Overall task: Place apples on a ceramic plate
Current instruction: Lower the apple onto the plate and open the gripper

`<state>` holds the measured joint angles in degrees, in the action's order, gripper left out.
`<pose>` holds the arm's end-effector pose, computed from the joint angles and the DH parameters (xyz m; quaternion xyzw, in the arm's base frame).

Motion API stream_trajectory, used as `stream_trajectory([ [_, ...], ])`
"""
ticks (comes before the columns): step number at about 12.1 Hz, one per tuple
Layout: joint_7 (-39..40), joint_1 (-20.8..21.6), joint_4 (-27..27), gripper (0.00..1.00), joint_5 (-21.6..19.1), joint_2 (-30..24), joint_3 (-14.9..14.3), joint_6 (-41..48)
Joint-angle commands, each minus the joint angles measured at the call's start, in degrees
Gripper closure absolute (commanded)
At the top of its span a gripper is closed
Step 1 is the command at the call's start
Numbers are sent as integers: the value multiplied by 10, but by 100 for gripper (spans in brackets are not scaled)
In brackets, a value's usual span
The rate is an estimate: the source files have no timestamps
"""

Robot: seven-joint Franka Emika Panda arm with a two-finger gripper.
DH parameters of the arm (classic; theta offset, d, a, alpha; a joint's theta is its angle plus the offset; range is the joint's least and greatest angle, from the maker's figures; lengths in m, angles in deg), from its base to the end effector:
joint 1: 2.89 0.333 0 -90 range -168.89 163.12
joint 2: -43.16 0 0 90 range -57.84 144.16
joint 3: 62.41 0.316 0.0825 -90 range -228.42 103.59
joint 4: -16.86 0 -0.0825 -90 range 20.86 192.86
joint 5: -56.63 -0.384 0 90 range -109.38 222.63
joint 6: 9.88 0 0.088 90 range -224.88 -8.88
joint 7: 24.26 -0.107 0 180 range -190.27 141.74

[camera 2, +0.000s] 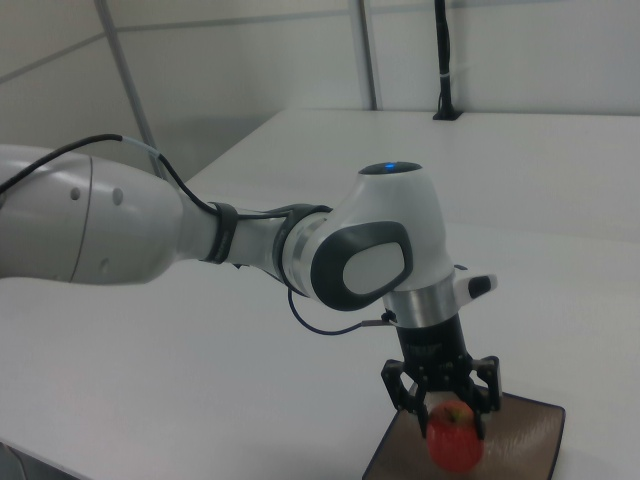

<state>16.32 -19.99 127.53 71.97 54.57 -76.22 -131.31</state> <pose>0.5113 -0.3138 0.3896 0.9783 0.1551 -0.0835 0.1088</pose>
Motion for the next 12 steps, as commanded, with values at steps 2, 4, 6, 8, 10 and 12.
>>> stream_trajectory([
  [2,6,-3,2,9,1,15,-2,-28],
  [4,6,-3,-1,0,-1,16,-2,-27],
  [6,4,-3,-2,0,-2,16,-2,-23],
  [8,-2,-1,-6,0,-6,8,-1,-15],
  [10,-72,1,-17,0,-15,-2,1,2],
  [12,-130,10,-32,0,-39,-26,4,10],
])
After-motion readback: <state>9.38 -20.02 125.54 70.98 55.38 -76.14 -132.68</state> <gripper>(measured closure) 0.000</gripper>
